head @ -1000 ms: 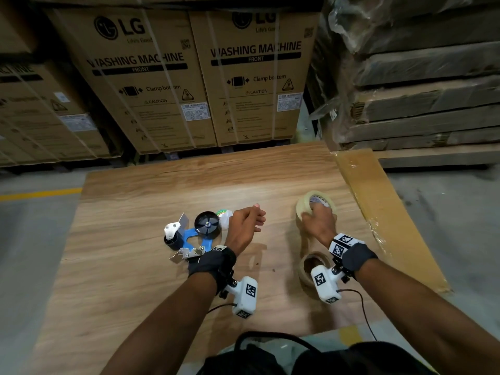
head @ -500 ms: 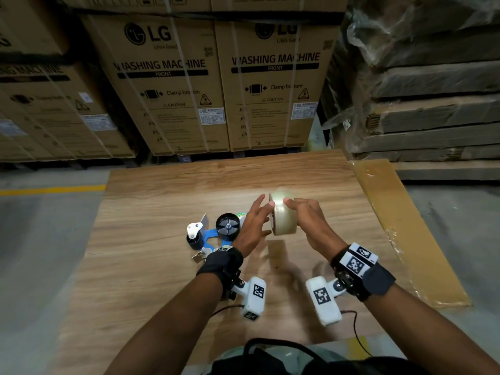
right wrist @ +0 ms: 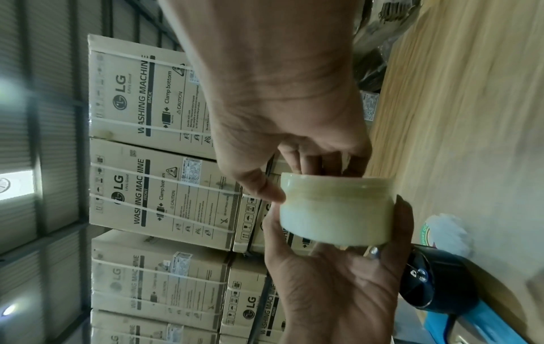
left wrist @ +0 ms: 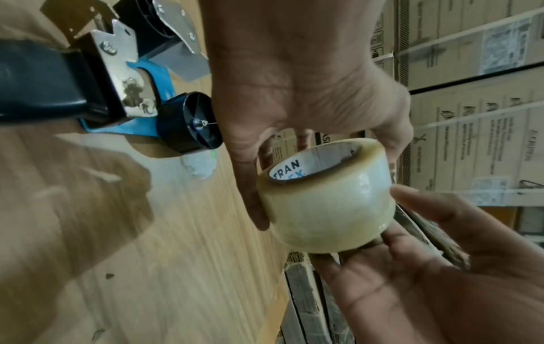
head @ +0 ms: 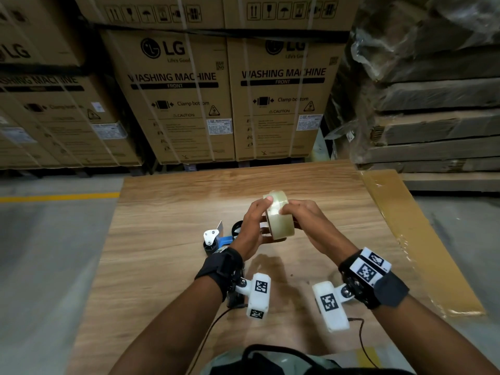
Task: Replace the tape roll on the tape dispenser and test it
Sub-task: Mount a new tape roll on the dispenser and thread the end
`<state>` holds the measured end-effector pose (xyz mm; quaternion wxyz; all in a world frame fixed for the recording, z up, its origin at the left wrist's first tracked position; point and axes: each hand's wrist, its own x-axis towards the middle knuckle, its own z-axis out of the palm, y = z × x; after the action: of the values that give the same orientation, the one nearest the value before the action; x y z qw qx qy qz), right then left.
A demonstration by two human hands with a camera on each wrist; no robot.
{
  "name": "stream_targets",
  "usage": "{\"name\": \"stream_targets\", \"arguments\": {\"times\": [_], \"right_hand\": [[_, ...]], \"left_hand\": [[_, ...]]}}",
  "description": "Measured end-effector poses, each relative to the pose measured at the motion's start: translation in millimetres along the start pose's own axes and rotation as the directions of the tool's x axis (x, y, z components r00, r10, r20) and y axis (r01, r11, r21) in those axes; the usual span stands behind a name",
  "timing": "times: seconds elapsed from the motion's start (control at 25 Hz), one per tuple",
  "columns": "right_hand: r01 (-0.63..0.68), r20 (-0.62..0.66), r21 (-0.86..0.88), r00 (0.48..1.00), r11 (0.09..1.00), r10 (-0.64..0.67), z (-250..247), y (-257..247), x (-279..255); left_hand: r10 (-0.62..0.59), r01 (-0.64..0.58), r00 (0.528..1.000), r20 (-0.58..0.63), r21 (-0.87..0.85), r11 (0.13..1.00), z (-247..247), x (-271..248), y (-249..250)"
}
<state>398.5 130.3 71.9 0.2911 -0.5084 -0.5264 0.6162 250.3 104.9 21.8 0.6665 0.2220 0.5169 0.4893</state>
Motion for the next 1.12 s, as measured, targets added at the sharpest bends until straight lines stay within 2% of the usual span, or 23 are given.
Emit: {"name": "stream_targets", "arguments": {"times": [0.12, 0.32, 0.48, 0.56, 0.72, 0.8, 0.92, 1.04, 1.12], "right_hand": [[-0.020, 0.096, 0.046, 0.995, 0.999, 0.015, 1, -11, -6], [-0.056, -0.075, 0.212, 0.994, 0.976, 0.074, 18, -17, -2], [-0.070, -0.098, 0.260, 0.990, 0.963, 0.098, 26, -13, 0], [-0.061, -0.070, 0.227, 0.994, 0.972, 0.079, 26, -13, 0], [-0.063, 0.088, 0.161, 0.995, 0.985, 0.049, 21, -17, -4], [-0.046, 0.128, 0.149, 0.991, 0.988, 0.027, 21, -20, -8], [-0.021, 0.047, 0.145, 0.999, 0.989, 0.014, 22, -20, -10], [-0.021, -0.112, 0.174, 0.993, 0.984, 0.041, 22, -16, -7], [-0.021, -0.086, 0.166, 0.996, 0.986, 0.036, 21, -15, -8]], "left_hand": [[-0.032, 0.033, 0.999, -0.012, 0.059, 0.998, -2, -5, 12], [0.055, -0.057, 0.998, 0.030, 0.093, 0.994, -8, -8, 11], [0.130, -0.135, 0.989, 0.066, 0.075, 0.988, -13, -13, 14], [0.116, -0.120, 0.992, 0.050, 0.088, 0.989, -13, -17, 20], [0.036, -0.032, 0.997, -0.070, 0.057, 0.998, -8, -21, 28], [0.020, -0.012, 0.993, -0.114, 0.072, 0.997, -4, -22, 31], [0.026, -0.014, 0.994, -0.107, 0.108, 0.994, -3, -24, 33], [0.116, -0.117, 0.993, 0.016, 0.154, 0.981, -2, -28, 27], [0.174, -0.179, 0.983, 0.050, 0.123, 0.976, -1, -30, 24]]}}
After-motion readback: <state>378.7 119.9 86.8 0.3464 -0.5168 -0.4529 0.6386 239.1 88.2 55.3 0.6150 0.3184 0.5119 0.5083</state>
